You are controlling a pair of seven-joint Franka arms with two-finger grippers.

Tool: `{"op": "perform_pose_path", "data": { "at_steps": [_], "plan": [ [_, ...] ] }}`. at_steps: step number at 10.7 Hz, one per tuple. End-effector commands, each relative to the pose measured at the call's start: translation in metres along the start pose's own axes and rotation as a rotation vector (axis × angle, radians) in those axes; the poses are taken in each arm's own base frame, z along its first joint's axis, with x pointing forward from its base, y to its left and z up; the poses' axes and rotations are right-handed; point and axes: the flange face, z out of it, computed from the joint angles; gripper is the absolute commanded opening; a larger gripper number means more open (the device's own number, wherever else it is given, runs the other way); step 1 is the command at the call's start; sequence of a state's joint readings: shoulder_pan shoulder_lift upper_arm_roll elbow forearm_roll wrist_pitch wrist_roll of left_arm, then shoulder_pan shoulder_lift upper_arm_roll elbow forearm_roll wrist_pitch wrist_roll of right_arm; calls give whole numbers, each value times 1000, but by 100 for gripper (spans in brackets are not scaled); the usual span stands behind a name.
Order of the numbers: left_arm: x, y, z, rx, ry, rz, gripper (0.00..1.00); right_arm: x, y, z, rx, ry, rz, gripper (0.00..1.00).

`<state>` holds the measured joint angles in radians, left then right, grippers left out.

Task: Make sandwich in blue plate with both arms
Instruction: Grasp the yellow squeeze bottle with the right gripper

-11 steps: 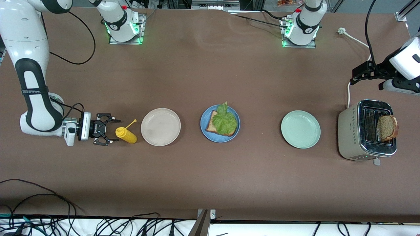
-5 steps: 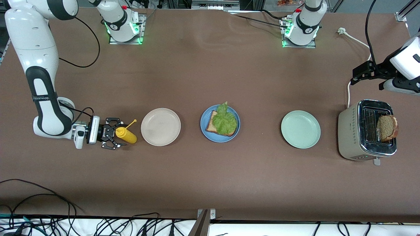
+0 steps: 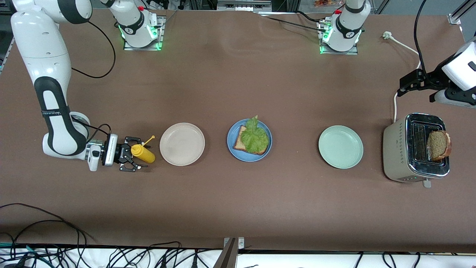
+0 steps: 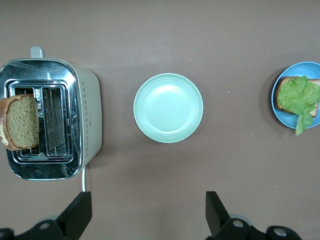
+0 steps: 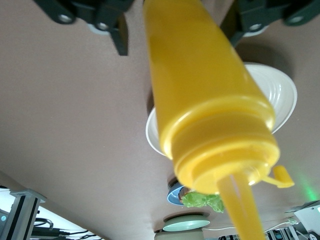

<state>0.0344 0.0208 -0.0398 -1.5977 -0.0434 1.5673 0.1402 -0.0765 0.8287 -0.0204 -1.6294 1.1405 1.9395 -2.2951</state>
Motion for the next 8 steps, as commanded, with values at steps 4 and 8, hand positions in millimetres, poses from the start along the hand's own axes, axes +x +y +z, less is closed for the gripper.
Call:
{"op": "perform_pose_path", "data": {
  "at_steps": [4, 8],
  "plan": [
    [-4, -1, -6, 17, 3, -9, 100, 35, 20, -3, -29, -74, -54, 0],
    [-4, 0, -6, 17, 3, -7, 100, 102, 20, -18, 2, -283, 78, 0]
  ]
}}
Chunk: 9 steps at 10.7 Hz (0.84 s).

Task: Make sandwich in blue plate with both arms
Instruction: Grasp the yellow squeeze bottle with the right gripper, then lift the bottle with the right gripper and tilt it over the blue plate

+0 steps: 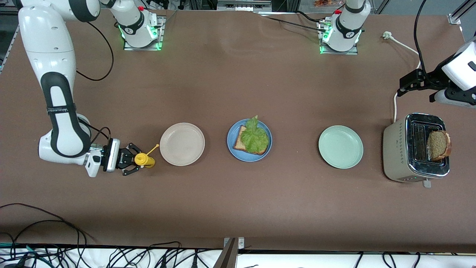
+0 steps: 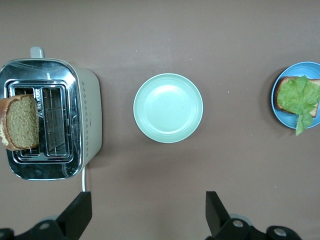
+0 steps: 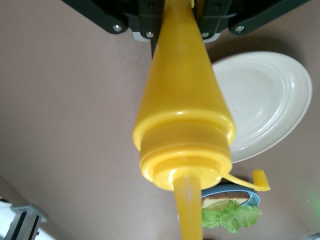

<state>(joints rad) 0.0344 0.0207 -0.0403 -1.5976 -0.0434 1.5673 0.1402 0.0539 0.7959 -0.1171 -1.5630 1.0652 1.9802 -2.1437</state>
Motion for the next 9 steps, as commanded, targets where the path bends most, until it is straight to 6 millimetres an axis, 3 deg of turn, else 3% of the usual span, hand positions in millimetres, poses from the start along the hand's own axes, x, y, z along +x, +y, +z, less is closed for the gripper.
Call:
{"op": "perform_pose_path", "data": {
  "at_steps": [1, 3, 4, 7, 9],
  "plan": [
    [-3, 0, -5, 16, 1, -6, 100, 66, -5, -23, 19, -199, 104, 0],
    [-4, 1, -6, 17, 3, -6, 100, 104, -9, -28, -1, -316, 164, 0],
    [-3, 1, -5, 16, 1, -6, 100, 133, -15, -23, -10, -411, 181, 0],
    [-4, 1, -6, 17, 1, -6, 100, 203, -37, 7, -65, -609, 245, 0],
    [-4, -1, -6, 16, 1, -9, 100, 239, -55, 35, -105, -709, 273, 0]
  ]
}}
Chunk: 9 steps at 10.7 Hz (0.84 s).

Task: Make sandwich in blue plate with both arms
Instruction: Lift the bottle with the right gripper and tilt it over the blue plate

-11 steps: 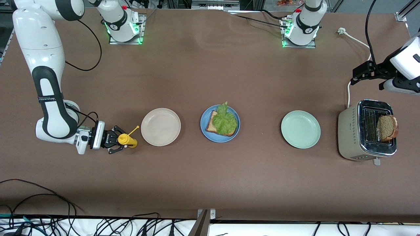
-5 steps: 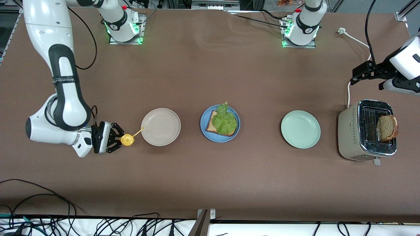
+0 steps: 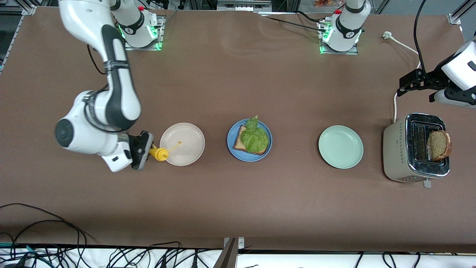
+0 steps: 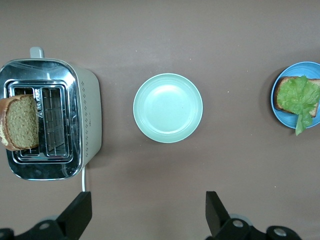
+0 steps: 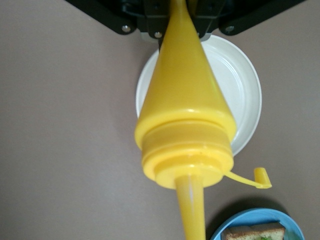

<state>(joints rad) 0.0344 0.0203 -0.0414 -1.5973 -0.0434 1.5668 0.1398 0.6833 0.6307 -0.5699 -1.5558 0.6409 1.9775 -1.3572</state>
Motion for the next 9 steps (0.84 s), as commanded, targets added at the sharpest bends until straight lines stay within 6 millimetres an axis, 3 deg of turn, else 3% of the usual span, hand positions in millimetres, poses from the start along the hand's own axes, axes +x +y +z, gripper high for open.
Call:
{"op": "perform_pose_path", "data": {
  "at_steps": [1, 3, 5, 7, 9],
  "plan": [
    [-4, -2, -5, 16, 1, -10, 100, 50, -43, -2, -64, -143, 66, 0],
    [-4, -2, -5, 16, 1, -10, 100, 101, -77, -3, -169, -267, 55, 0],
    [-4, -2, -5, 16, 1, -10, 100, 149, -122, 12, -278, -416, 19, 0],
    [-4, -2, -5, 16, 0, -10, 100, 185, -159, 29, -341, -550, 6, 0],
    [-4, -2, -5, 16, 1, -10, 100, 206, -181, 47, -382, -624, 2, 0]
  ]
}}
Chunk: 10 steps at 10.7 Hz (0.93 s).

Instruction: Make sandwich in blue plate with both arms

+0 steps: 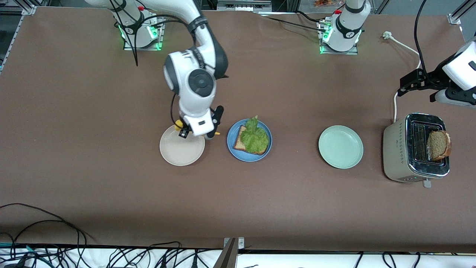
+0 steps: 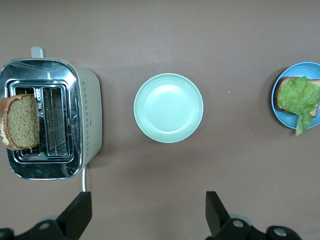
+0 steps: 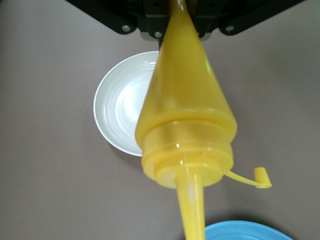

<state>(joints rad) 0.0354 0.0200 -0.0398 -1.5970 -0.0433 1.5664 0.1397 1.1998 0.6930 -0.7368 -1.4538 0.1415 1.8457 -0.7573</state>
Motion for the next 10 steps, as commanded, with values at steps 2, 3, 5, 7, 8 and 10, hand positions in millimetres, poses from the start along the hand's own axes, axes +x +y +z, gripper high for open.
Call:
{"op": "perform_pose_path", "data": {
  "at_steps": [2, 3, 5, 7, 8, 10],
  "plan": [
    [-4, -1, -5, 16, -1, -7, 100, 54, -46, 4, -194, -221, -11, 0],
    [-4, -1, -5, 16, -1, -7, 100, 70, -64, 10, -253, -287, -17, 0],
    [-4, -1, -5, 16, -1, -7, 100, 90, -86, 30, -325, -376, -44, 0],
    [-4, -1, -5, 16, -1, -7, 100, 98, -98, 46, -401, -451, -58, 0],
    [-4, -1, -5, 16, -1, -7, 100, 102, -103, 51, -415, -470, -68, 0],
    [-4, -1, -6, 16, 1, -7, 100, 105, -105, 63, -448, -502, -71, 0]
  ]
}}
